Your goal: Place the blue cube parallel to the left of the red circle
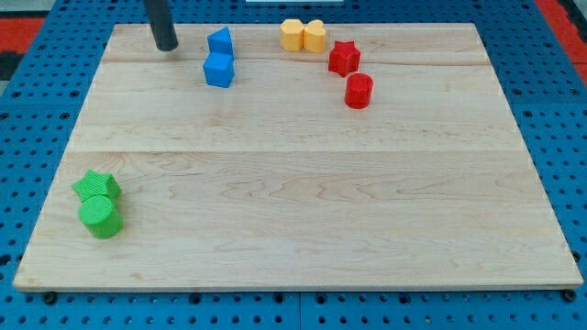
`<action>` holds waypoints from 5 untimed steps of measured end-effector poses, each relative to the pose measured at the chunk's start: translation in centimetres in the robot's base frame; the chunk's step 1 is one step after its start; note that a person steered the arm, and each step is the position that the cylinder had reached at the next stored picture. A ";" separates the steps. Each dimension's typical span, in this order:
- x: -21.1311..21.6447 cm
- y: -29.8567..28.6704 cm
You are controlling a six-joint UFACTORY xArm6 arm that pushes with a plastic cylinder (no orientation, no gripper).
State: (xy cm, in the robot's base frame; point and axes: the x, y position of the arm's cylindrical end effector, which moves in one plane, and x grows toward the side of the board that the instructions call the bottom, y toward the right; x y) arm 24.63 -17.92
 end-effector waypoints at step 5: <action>4.8 7.0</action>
